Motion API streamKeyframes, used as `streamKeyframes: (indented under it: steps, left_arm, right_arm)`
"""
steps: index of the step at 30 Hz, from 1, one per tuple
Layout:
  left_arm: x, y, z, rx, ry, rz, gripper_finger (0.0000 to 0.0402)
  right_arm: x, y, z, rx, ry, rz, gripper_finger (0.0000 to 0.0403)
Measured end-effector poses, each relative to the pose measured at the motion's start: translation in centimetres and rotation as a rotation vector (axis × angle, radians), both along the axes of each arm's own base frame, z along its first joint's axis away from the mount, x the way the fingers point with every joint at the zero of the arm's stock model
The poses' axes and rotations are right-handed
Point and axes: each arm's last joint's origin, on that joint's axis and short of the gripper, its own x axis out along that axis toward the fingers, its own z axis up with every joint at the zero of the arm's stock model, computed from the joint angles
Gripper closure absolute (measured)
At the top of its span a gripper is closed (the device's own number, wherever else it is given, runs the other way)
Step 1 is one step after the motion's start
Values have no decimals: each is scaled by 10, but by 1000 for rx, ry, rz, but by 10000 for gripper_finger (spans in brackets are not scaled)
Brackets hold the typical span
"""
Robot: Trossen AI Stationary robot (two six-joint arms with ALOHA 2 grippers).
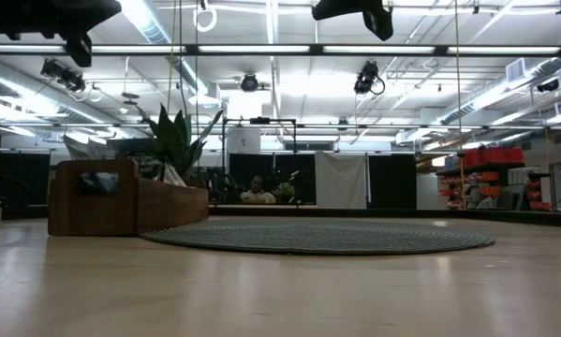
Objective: Pick & Place Tea
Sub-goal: Return to Home Position
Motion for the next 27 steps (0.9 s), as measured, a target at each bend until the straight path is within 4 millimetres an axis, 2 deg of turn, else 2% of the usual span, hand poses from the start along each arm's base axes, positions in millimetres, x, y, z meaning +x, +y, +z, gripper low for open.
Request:
streamKeyframes:
  steps: [10, 21, 27]
  left_arm:
    - [2, 0, -7, -18, 57, 0, 399]
    - [2, 0, -5, -17, 33, -12, 399]
    - [13, -1, -20, -28, -119, -61, 399]
  right_arm:
    - [0, -2, -1, -2, 7, -6, 403]
    - [0, -10, -1, -2, 7, -33, 403]
    - [0, -10, -1, -2, 7, -35, 403]
